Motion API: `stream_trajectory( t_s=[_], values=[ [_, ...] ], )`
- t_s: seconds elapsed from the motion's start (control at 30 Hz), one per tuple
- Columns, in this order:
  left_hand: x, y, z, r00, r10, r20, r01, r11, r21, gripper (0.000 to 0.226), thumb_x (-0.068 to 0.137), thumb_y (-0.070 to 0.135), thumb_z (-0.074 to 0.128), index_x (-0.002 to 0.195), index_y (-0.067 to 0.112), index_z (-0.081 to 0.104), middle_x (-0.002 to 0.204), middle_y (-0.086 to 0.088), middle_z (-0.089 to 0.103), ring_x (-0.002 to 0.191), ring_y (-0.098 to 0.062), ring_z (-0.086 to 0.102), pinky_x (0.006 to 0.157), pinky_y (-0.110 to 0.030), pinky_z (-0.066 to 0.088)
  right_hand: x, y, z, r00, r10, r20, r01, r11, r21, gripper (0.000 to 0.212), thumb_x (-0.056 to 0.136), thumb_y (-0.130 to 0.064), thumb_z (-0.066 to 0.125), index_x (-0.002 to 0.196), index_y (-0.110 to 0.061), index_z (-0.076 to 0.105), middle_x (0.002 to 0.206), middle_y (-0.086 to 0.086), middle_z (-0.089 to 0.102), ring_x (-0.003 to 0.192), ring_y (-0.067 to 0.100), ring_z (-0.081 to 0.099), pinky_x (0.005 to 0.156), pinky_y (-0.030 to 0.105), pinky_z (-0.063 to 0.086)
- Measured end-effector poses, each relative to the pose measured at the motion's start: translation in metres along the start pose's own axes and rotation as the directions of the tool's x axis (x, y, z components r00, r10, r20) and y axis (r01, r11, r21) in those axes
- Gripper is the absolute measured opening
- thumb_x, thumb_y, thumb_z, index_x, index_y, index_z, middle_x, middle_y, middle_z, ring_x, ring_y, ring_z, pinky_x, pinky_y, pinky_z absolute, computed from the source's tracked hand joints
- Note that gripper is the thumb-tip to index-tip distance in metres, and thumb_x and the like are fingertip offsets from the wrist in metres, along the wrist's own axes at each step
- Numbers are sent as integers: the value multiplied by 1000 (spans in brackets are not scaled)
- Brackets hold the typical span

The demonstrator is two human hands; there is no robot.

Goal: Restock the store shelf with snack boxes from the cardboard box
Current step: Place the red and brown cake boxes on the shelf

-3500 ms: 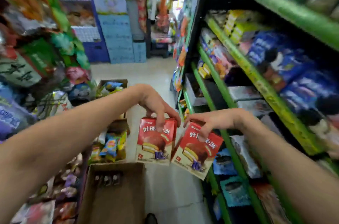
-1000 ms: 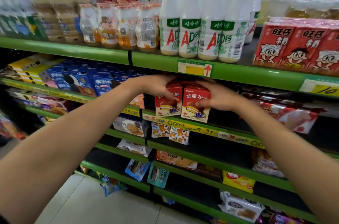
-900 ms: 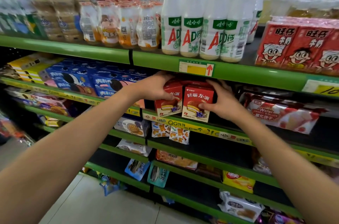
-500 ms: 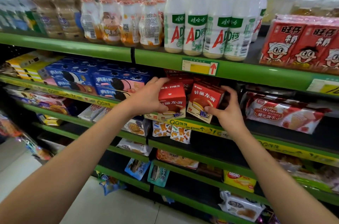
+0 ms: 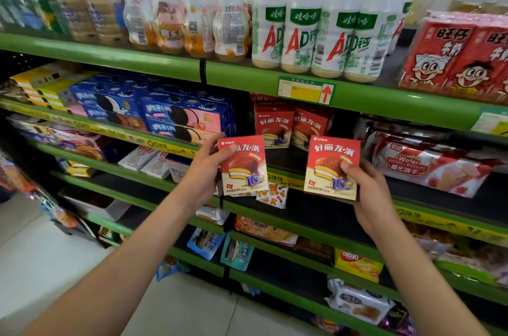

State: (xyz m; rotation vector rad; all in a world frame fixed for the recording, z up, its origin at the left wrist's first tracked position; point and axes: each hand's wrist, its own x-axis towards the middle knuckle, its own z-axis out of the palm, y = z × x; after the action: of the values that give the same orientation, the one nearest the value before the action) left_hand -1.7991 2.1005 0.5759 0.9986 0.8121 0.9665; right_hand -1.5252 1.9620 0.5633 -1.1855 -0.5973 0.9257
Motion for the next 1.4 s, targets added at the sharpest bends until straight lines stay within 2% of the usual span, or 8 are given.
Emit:
stream_trajectory(
  t_s=[0.13,0.27,0.43,0.77,0.9,1.1,1.27,1.4],
  values=[
    [-1,-1,11,999,-37,5,37,999,-13,53,84,22,74,130,30,50,127,-12,62,97,-26,72,68,-35,59,-3,2,3,1000,13,7,-13,1000,-17,71,75,-24,75,140,-19,49,108,4,75,93,24,74,69,31,59],
    [0,-1,17,999,-36,18,35,999,15,60,85,21,73,139,25,46,126,-13,62,101,-27,70,69,-34,58,-3,0,3,1000,16,2,-16,999,-35,62,84,-21,72,141,-19,49,112,5,74,95,25,74,78,38,56],
    [0,-1,21,999,-36,33,34,997,71,51,87,24,72,132,30,48,131,-11,58,109,-28,66,81,-41,59,-5,-2,5,1000,29,7,-29,998,-58,57,86,-19,71,140,-19,50,113,6,73,97,25,73,81,39,56],
    [3,-1,26,998,-45,53,41,996,75,49,87,21,71,131,28,49,131,-12,58,110,-29,66,88,-44,58,-7,-4,6,999,49,2,-49,998,-44,79,69,-26,78,142,-19,47,113,6,73,96,26,73,75,37,57],
    [3,1,27,997,-43,69,38,996,75,52,87,22,72,132,28,48,131,-11,58,109,-27,67,83,-40,58,-6,-3,5,999,48,7,-48,998,-45,74,76,-22,77,143,-19,46,112,6,74,96,26,73,75,37,57],
    [4,2,26,996,-49,70,44,996,78,51,84,24,74,128,31,49,131,-11,59,109,-27,67,84,-41,59,-4,-3,6,999,51,9,-51,998,-44,69,80,-19,75,143,-18,46,111,5,74,95,25,74,74,36,57],
    [4,1,26,996,-50,68,44,996,76,50,83,24,73,127,30,49,130,-11,60,108,-27,67,76,-36,58,-6,-4,6,999,49,19,-48,998,-52,79,69,-28,77,142,-17,47,108,4,75,94,24,74,71,32,57],
    [5,0,26,996,-58,65,53,996,69,54,85,23,73,133,26,48,128,-12,62,107,-28,67,75,-36,58,-6,-2,4,999,48,24,-47,997,-55,79,69,-29,76,141,-18,47,109,5,75,95,25,74,74,35,56]
  ],
)
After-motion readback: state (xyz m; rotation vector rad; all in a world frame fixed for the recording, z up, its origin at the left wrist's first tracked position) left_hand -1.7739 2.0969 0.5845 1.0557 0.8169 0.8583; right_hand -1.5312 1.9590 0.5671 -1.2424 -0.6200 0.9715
